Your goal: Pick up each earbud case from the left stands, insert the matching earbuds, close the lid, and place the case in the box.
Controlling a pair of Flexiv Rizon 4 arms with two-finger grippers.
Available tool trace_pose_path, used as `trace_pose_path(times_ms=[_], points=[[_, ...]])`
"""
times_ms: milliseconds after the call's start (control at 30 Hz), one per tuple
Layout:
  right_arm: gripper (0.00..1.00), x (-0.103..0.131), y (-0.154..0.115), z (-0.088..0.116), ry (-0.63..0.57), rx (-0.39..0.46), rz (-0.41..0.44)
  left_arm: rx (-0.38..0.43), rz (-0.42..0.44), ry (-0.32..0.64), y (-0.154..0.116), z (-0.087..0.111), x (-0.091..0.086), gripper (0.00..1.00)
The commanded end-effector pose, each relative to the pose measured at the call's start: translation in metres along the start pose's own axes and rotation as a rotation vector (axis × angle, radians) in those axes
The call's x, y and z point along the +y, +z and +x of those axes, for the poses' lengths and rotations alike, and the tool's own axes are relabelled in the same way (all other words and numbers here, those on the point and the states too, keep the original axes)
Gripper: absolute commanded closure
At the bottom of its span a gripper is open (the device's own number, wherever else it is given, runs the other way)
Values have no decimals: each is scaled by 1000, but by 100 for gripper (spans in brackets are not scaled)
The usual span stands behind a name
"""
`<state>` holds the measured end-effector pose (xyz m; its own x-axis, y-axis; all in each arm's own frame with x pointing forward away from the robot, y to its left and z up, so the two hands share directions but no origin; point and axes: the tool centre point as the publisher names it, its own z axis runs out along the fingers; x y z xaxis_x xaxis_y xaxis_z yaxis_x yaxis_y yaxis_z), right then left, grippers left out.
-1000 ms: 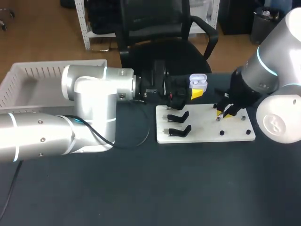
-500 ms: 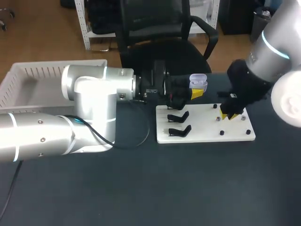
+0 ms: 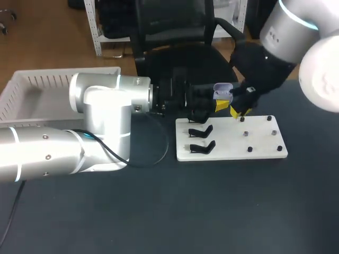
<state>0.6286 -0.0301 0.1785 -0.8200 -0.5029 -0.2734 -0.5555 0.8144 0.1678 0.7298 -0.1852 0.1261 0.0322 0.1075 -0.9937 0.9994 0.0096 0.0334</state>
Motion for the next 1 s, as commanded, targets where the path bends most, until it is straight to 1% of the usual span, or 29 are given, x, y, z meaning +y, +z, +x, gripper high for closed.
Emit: trace_pose_path(times_ms=[33,267,500,533,1000], points=[[100,4,0,-12,-30,3,21,-4,-8,4,0,1,-2,100],[100,4,-1,-33,-82,2,37,-4,-8,4,0,1,-2,100],[100,2,-5,-50,-107,-2,25,-4,-8,4,0,1,-2,100],[100,1,-5,-54,-96,-15,21,-4,-8,4,0,1,-2,100],[100,1,-5,-54,-96,-15,21,-4,-8,4,0,1,-2,100]])
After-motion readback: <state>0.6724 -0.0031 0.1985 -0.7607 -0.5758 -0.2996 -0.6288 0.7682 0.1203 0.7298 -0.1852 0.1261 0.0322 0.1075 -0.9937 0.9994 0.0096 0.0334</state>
